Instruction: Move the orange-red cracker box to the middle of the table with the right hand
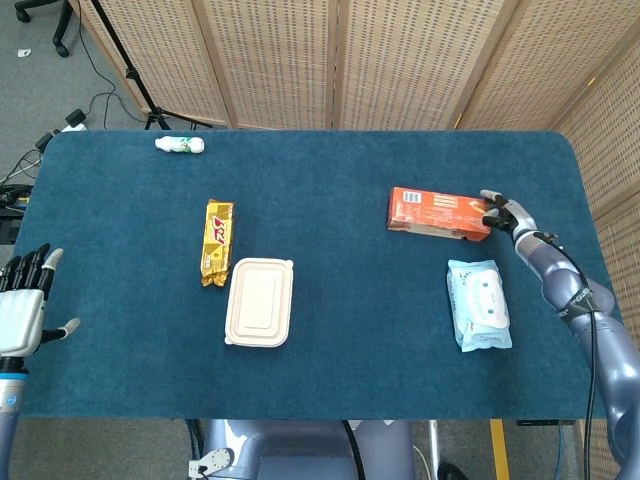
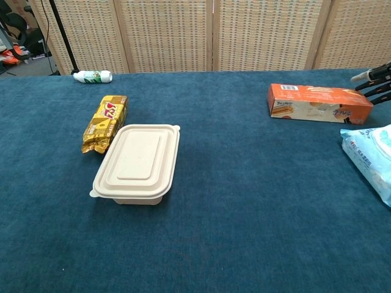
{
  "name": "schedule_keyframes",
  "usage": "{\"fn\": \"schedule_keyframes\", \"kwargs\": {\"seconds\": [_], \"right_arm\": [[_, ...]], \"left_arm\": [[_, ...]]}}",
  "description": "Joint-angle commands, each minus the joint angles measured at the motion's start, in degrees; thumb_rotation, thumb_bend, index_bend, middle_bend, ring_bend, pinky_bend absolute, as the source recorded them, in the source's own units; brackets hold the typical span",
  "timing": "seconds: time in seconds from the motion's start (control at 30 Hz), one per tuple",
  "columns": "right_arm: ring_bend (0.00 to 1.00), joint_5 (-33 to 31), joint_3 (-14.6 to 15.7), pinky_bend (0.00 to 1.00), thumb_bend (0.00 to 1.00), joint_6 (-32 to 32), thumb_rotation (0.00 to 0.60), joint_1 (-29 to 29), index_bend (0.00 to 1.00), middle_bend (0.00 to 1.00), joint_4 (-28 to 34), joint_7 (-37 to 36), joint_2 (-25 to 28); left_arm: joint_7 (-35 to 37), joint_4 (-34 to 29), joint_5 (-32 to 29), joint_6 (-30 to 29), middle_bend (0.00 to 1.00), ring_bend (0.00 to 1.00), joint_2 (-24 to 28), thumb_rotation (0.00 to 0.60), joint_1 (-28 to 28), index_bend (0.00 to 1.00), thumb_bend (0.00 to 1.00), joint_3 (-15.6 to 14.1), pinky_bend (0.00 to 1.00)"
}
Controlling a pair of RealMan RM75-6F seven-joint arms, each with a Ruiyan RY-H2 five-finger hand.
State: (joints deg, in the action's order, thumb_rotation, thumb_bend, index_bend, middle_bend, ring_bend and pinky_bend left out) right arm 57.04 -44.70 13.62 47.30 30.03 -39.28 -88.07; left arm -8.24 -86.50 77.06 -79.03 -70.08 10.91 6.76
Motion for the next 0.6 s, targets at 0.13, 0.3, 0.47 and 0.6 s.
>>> {"fn": "schedule_keyframes", "kwargs": {"seconds": [0.13, 0.3, 0.47, 0.6], "right_arm": [[0.00, -4.91, -5.17, 0.12, 1.00, 5.56, 0.600, 0.38, 0.09, 0.10, 1.53, 11.46, -1.69], [0.00, -7.00, -6.84, 0.12, 1.00, 8.32, 0.600, 0.02, 0.09, 0.10, 3.42, 17.51, -1.87], [0.00, -8.91, -7.22, 0.12, 1.00, 11.57, 0.600, 0.04, 0.09, 0.10, 6.64, 21.93, -2.01], [0.00, -9.77, -6.65, 0.12, 1.00, 12.32, 0.600, -0.21, 0.09, 0.10, 9.23, 23.77, -1.72]], "left_arm": [[0.29, -0.06, 0.07, -0.27, 0.00, 0.00, 0.10, 0.600, -0.09, 0.00, 0.00, -0.01, 0.00], [0.45, 0.03, -0.05, -0.21, 0.00, 0.00, 0.19, 0.600, -0.09, 0.00, 0.00, -0.02, 0.00], [0.50, 0.02, -0.06, -0.12, 0.00, 0.00, 0.21, 0.600, -0.03, 0.00, 0.00, -0.07, 0.00], [0.64, -0.09, -0.16, -0.15, 0.00, 0.00, 0.34, 0.600, -0.06, 0.00, 0.00, -0.03, 0.00]]}}
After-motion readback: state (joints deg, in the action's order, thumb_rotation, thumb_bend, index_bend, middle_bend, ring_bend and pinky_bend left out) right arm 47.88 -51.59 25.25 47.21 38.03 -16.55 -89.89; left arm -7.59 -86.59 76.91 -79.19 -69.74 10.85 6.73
